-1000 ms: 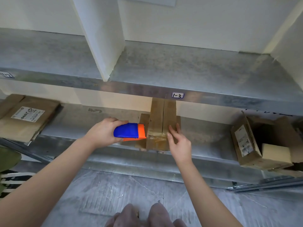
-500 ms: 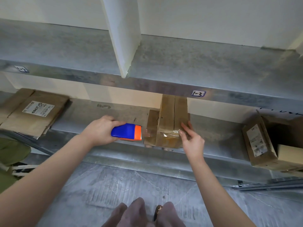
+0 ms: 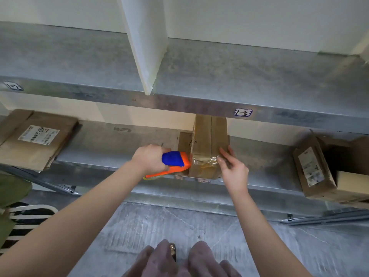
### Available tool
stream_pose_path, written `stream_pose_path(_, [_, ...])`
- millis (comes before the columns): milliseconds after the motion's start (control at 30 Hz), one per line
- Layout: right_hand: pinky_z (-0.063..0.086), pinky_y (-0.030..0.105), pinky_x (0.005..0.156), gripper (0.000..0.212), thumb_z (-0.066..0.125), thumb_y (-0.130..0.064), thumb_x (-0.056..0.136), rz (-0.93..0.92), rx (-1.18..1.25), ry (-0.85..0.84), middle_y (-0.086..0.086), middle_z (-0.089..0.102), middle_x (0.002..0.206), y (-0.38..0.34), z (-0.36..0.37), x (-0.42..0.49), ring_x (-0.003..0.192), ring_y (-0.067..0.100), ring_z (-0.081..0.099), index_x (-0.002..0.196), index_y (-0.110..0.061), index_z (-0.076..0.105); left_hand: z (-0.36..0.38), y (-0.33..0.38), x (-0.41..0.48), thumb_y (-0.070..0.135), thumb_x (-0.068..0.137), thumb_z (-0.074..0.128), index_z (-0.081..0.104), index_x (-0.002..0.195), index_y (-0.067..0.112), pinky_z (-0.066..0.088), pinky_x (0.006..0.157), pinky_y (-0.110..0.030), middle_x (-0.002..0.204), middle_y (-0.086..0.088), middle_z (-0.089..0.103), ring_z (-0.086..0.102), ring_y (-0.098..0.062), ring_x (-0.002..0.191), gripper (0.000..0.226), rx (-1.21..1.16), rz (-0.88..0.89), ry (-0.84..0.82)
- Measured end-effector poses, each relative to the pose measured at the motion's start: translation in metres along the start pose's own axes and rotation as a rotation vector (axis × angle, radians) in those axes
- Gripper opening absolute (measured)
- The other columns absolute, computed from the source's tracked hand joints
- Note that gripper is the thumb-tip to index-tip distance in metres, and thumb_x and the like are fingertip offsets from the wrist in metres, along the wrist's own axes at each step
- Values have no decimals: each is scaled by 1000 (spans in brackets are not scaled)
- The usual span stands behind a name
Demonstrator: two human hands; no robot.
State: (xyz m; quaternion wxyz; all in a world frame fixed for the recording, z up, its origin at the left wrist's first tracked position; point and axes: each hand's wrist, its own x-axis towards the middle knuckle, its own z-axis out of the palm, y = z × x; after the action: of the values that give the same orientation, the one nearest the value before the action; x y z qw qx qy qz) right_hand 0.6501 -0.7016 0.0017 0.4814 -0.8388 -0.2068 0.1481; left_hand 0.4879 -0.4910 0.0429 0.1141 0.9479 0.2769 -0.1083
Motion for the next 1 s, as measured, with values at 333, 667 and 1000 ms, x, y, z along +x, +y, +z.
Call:
stream_pose_path(333, [29,-10,80,29,67,-24,91,-4,2,-8,-12,53,141,-1,0,-2,100,-9,55,120,-28,69,-4,-20,6,46,73,69,62,101,31,40,68,-27,95,3,63,55,-22,88,33,-142,-135,-57])
stream_pose_path(667, [29,-9,82,30,66,-23,92,-1,3,-11,-11,52,142,-3,-1,-3,107,-5,56,121,-28,68,22,-69,11,33,77,69,55,128,32,45,85,-34,106,-1,57,51,-25,104,53,-110,42,-66])
stream_pose_path(1000, [43,30,98,38,48,-36,100,-156,-293,-101,-9,34,155,-4,-10,-9,131,16,48,139,-36,50,40,-47,6,30,87,58,22,152,24,1,119,-46,159,-2,19,5,-29,148,75,99,183,75])
